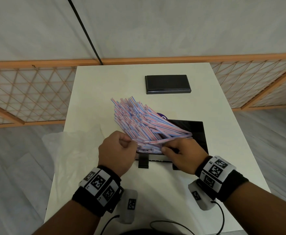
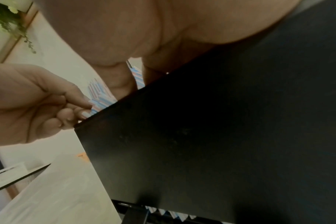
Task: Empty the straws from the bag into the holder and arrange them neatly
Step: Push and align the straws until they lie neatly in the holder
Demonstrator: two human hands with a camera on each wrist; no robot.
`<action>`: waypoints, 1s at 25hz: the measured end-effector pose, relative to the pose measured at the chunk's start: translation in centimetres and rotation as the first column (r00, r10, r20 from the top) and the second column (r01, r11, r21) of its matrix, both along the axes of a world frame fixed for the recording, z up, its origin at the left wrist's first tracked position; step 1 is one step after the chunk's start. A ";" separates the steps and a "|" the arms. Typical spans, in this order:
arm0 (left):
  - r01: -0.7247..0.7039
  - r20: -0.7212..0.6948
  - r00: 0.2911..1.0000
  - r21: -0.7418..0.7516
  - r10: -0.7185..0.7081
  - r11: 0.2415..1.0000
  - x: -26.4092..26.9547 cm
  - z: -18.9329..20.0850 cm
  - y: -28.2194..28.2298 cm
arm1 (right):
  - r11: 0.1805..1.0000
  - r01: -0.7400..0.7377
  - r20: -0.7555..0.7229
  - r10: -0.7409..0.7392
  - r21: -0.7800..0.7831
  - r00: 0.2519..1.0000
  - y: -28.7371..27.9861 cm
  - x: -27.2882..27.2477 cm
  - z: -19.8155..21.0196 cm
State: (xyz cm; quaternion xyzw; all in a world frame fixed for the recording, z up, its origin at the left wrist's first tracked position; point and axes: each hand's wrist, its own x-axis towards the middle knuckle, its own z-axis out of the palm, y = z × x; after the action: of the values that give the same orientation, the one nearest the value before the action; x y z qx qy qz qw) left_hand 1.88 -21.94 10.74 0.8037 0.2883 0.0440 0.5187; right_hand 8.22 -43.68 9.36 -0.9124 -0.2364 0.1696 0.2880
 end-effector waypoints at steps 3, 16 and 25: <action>0.016 0.003 1.000 -0.023 -0.016 1.000 0.0 0.1 -0.1 | 0.997 0.044 0.039 -0.047 0.069 0.998 0.5 -0.2 0.3; 0.023 0.029 0.999 0.120 -0.026 0.992 0.0 -0.7 0.2 | 0.982 -0.189 0.145 0.189 -0.013 0.971 1.2 -0.5 0.4; 0.013 0.154 0.988 -0.085 0.001 0.996 0.9 -2.0 -1.1 | 0.974 -0.181 -0.113 0.166 -0.136 0.980 0.4 1.1 0.4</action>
State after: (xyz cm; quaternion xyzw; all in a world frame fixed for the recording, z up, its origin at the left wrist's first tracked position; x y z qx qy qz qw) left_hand 2.73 -23.02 8.69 0.7756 0.2468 0.0918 0.5736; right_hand 9.29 -43.26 9.71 -0.8970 -0.2875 0.2570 0.2163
